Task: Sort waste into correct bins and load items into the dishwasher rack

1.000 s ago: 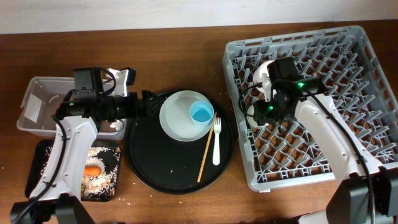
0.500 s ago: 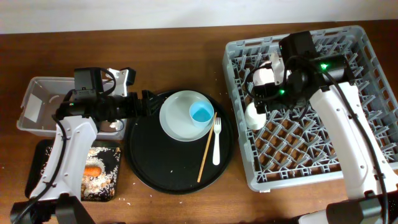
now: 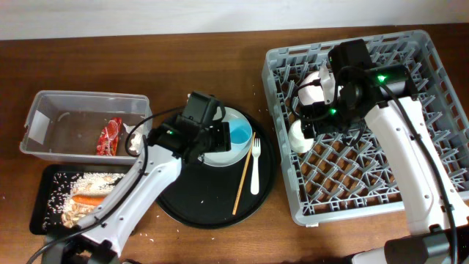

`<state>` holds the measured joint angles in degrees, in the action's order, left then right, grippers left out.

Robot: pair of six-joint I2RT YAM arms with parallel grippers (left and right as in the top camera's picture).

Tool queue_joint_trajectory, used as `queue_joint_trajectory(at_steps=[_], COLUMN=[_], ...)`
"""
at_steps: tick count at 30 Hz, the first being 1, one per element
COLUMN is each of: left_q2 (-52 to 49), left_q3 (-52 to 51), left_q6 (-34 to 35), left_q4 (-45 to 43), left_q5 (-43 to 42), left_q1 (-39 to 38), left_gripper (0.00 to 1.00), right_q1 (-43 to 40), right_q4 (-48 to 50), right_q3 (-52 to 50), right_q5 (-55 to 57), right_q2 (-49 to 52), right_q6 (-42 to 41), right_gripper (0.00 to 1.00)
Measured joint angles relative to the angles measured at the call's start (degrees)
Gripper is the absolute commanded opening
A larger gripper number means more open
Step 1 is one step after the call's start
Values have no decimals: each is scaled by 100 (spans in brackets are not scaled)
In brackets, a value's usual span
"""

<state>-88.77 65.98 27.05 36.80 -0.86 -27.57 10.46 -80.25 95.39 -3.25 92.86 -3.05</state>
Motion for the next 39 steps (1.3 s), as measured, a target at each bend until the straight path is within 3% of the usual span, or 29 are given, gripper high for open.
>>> queue_joint_trajectory(at_steps=[6,9,12,13,20,24,27,30,33,36,39], left_q2=[-785,-879,-1093,-1154,-942,804,1587,1405,938,365,20], left_q3=[0,0,0,0,2,138,221,221,221,219,219], left_q6=[304,367,389,389,317,-348,-1003,-1923,-2896,-3633,-3921], left_q4=[-800,-903,-901,-896,-835,-745,-393,-280,-284,-302,-581], left_q5=[-9,-68,-87,-87,-262,-1567,-3440,-5810,-7519,-8277,-8592], left_q1=[-15,-15,-17,-15,157,1058,2155,2918,2903,2581,2240], left_gripper=[55,38,4,0,0,0,0,0,0,0,0], right_q1=[2,2,2,2,2,0,0,2,2,2,48], right_q4=[-17,-35,-37,-37,-114,-133,33,321,444,446,463], right_q3=[-4,-4,-4,-4,-4,-7,-7,-11,-15,-15,-15], right_q5=[0,0,0,0,2,-326,-1639,-3615,-5101,-5855,-6144], right_q2=[0,0,0,0,0,0,0,0,0,0,0], right_q6=[-2,-2,0,-2,2,101,828,1928,2796,3178,3342], right_gripper=[99,99,99,99,99,99,99,99,99,99,99])
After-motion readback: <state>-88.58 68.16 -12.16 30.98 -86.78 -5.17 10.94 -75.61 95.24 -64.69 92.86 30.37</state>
